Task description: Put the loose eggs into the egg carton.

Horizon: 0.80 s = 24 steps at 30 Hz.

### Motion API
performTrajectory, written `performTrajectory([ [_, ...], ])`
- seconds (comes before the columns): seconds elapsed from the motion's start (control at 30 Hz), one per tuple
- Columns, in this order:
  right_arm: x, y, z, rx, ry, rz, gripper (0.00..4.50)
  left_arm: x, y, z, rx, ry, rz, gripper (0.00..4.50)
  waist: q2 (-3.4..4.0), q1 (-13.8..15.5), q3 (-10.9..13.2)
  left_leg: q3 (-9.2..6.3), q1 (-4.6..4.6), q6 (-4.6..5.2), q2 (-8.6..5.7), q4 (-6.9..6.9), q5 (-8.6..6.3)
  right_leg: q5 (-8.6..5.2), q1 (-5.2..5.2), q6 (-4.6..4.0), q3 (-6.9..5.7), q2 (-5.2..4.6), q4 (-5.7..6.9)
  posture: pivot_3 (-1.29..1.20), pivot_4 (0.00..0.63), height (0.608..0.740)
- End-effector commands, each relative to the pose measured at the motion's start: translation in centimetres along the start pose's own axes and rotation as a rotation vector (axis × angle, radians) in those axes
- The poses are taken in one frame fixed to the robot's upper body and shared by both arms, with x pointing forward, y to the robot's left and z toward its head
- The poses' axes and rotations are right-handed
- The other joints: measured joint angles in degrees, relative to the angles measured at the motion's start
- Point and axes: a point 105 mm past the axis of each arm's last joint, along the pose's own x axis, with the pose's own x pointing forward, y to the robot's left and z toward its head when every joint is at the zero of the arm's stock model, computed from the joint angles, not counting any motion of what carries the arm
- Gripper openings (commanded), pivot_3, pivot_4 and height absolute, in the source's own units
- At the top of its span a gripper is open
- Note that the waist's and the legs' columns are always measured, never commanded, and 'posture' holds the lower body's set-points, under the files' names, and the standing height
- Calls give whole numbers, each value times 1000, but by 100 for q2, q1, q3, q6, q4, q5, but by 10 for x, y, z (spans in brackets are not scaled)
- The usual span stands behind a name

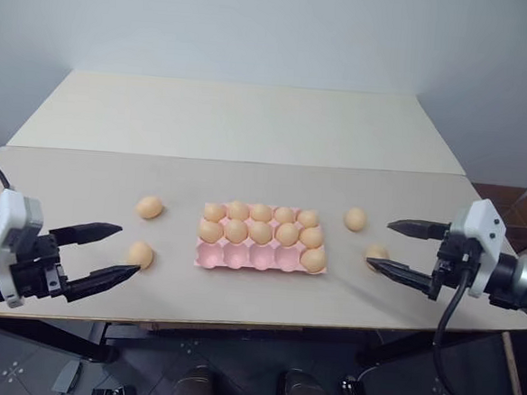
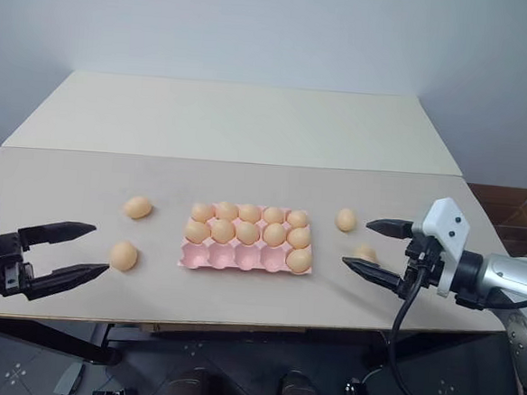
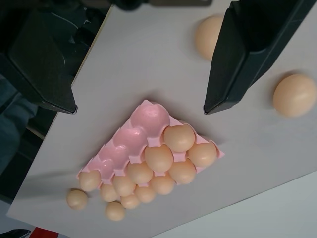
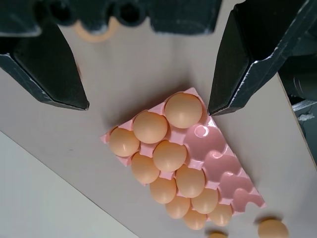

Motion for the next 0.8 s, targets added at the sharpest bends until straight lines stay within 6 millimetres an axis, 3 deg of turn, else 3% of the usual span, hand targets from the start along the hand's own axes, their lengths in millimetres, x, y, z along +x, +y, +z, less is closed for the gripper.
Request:
performTrajectory([
  [0.03, -2, -2, 10, -51, -38, -11, 4500, -1, 1, 9, 45, -27, 3, 4456, 0, 2, 0, 0, 0, 0, 0, 0, 0, 4, 0, -7, 0, 0, 0, 0, 150, 740],
  [0.27, -3, -6, 7, -45, -32, -47, 4500, -1, 0, 17, 15, -36, -19, 4456, 0, 3, 0, 0, 2, 0, 1, 0, 1, 7, 1, -10, -1, 2, 2, 0, 150, 740],
  [0.5, -13, -42, -28, 19, 272, -300, 4500, 8, -2, 23, 73, -49, -43, 4456, 0, 3, 0, 5, 2, 0, -2, 1, 1, 8, -1, -14, 2, -1, 1, 0, 150, 740],
  [0.8, 5, -41, -55, 190, 387, -382, 4500, 20, 0, 27, 93, -65, -98, 4456, -1, -14, 0, 1, -3, 0, -1, 0, 1, 10, -4, -16, 2, 4, 2, 0, 150, 740],
])
